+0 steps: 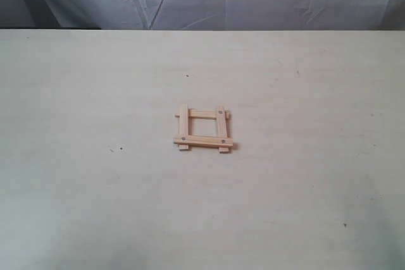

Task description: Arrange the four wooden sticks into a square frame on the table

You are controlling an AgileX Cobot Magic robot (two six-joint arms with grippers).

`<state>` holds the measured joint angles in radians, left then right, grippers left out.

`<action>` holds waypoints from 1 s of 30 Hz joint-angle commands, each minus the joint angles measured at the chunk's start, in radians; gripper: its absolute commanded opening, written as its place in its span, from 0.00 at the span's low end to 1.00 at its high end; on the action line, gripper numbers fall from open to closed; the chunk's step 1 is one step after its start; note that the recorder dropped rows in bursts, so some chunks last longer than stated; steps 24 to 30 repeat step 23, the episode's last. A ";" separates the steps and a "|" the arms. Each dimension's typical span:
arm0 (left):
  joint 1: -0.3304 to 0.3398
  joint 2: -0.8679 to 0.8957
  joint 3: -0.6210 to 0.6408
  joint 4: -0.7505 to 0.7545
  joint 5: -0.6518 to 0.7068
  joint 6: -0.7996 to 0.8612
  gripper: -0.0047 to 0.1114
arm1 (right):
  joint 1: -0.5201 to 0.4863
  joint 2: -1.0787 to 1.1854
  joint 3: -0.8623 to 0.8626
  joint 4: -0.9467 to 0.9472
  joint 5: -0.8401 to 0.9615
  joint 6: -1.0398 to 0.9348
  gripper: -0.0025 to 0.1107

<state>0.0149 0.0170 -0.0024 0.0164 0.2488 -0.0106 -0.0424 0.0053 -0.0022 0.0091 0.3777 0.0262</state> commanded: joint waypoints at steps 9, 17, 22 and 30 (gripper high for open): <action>0.002 -0.007 0.002 -0.004 -0.014 -0.008 0.04 | -0.004 -0.005 0.002 0.001 -0.015 0.004 0.02; 0.002 -0.007 0.002 0.002 -0.014 -0.008 0.04 | -0.004 -0.005 0.002 0.001 -0.012 0.004 0.02; 0.002 -0.007 0.002 0.002 -0.014 -0.008 0.04 | -0.004 -0.005 0.002 0.001 -0.012 0.004 0.02; 0.002 -0.007 0.002 0.002 -0.014 -0.008 0.04 | -0.004 -0.005 0.002 0.001 -0.012 0.004 0.02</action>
